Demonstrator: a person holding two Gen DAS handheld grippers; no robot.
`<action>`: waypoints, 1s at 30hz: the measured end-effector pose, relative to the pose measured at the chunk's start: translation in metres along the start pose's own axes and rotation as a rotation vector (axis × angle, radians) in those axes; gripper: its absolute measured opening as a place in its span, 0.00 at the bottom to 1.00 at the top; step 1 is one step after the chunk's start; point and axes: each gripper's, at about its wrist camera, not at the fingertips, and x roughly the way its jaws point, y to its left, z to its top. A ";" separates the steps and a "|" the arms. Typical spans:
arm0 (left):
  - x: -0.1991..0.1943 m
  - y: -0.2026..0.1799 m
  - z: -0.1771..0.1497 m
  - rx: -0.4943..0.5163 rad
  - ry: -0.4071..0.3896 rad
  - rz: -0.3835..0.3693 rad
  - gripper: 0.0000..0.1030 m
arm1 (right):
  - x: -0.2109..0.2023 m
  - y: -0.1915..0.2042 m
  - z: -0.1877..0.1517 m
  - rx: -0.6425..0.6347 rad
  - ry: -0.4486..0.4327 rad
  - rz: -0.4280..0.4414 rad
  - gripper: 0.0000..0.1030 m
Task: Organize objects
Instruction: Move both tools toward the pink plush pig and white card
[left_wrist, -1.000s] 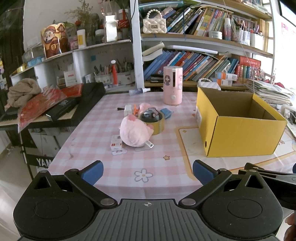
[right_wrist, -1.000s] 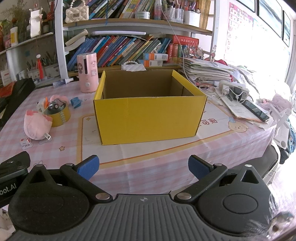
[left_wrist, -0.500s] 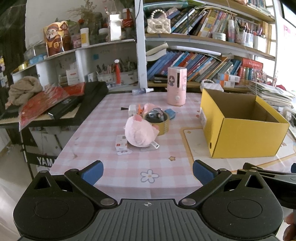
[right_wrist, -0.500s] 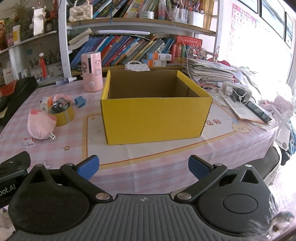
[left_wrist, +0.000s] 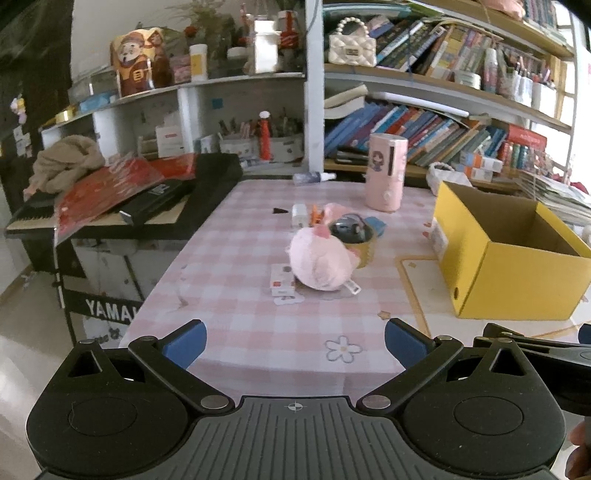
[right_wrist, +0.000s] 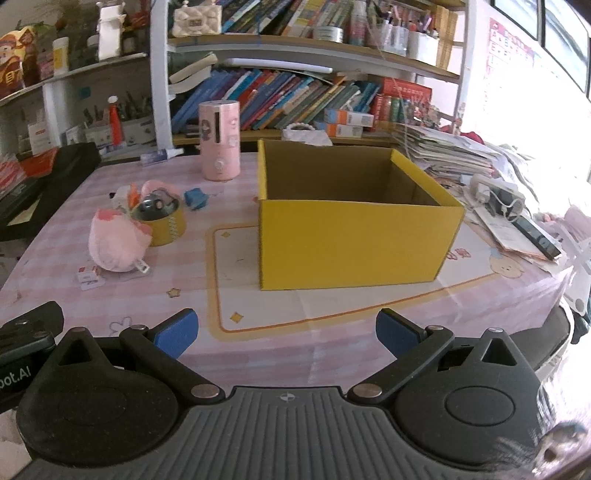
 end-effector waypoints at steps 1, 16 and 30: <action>0.000 0.003 0.000 -0.006 0.002 0.005 1.00 | 0.000 0.004 0.001 -0.008 -0.002 0.006 1.00; 0.013 0.046 -0.001 -0.076 0.047 0.085 1.00 | 0.019 0.054 0.018 -0.103 0.008 0.148 1.00; 0.056 0.056 0.017 -0.108 0.053 0.143 1.00 | 0.074 0.085 0.046 -0.171 0.048 0.262 1.00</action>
